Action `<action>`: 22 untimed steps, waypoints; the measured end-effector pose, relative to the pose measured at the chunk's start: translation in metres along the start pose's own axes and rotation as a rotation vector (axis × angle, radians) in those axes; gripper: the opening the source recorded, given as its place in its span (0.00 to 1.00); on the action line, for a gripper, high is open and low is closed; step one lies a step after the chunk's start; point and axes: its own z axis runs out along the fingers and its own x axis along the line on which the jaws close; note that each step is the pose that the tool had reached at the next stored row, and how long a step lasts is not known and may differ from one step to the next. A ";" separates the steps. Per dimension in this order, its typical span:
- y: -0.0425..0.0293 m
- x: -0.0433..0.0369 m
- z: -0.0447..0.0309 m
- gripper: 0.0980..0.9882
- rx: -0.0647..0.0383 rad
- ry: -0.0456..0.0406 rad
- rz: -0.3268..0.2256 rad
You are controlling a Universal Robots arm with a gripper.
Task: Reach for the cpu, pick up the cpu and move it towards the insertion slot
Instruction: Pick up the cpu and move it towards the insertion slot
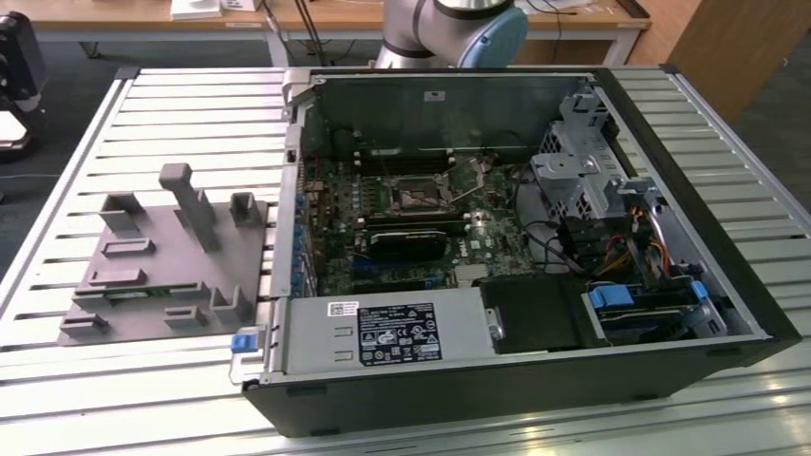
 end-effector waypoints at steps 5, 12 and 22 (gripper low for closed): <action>0.0007 -0.0021 -0.0110 0.50 0.000 -0.0002 0.000; 0.0003 -0.0243 -0.0121 0.50 0.000 0.0000 0.000; -0.0002 -0.0450 -0.0124 0.50 0.000 -0.0001 0.000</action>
